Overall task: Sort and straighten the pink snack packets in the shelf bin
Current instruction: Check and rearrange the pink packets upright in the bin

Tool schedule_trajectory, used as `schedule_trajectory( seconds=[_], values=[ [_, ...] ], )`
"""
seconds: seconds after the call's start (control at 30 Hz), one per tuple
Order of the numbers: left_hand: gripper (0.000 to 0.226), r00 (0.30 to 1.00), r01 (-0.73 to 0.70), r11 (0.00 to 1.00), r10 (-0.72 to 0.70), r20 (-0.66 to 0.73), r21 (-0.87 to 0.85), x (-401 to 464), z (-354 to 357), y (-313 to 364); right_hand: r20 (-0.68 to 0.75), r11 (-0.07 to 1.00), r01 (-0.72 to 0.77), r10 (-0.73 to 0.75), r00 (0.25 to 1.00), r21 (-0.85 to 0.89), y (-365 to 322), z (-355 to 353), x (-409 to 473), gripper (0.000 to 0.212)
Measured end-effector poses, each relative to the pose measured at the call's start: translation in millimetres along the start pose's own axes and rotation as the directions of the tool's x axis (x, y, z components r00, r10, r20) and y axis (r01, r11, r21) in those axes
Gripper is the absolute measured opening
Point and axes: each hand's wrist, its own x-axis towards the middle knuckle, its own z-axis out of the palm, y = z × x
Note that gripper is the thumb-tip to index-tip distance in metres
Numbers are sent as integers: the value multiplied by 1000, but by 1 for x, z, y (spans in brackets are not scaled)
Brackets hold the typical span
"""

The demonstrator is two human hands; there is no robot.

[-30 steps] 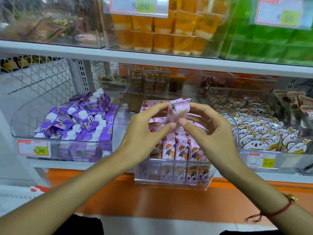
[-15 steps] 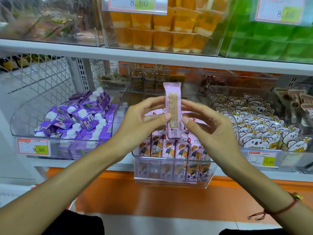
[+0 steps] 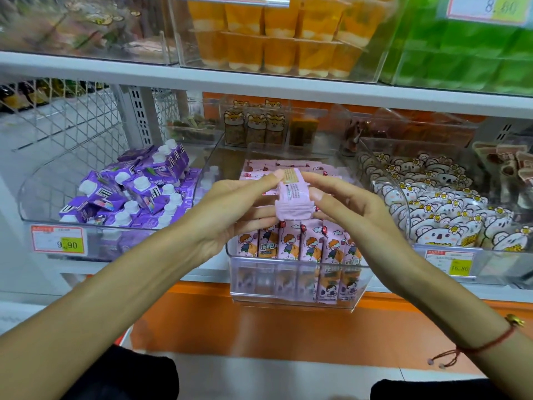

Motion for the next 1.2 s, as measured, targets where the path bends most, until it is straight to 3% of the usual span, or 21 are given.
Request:
schedule_trajectory(
  seconds=[0.13, 0.3, 0.4, 0.57, 0.67, 0.77, 0.83, 0.93, 1.07, 1.2],
  values=[
    [27, 997, -59, 998, 58, 48, 17, -1, -2, 0, 25, 1000, 19, -19, 1000, 12, 1, 0, 0, 39],
    [33, 955, -293, 943, 284, 83, 158, -4, 1, -2, -32, 988, 155, -156, 987, -28, 3, 6, -1, 37],
    [35, 936, -351, 917, 341, 83, 191, -5, 6, -5, -69, 971, 224, -229, 971, -82, 2, 6, 0, 36],
    [35, 939, -344, 939, 344, 5, -7, -4, 9, -5, -60, 924, 243, -272, 960, -294, 4, 8, -1, 49],
    [45, 934, -356, 934, 356, 1, -34, -4, 8, -2, -134, 916, 289, -335, 933, -279, 0, 7, 0, 45],
    [75, 896, -442, 897, 442, -44, -5, 0, 0, 4, -205, 971, 234, -239, 949, -48, -4, 1, 3, 37],
    [82, 851, -520, 843, 526, -6, 138, 1, -7, 9, -211, 985, 148, -126, 969, 92, -3, -5, 6, 37],
    [53, 809, -579, 715, 564, 166, 391, 1, -8, 6, -158, 979, 32, 0, 987, 201, 4, -14, 11, 37],
    [30, 752, -593, 581, 647, 126, 558, 4, -11, 1, -79, 932, -41, 74, 994, 360, 13, -19, 21, 26],
    [25, 695, -592, 531, 717, 49, 606, 8, -21, 1, -46, 970, -111, 123, 991, 218, 21, -13, 38, 37]
  ],
)
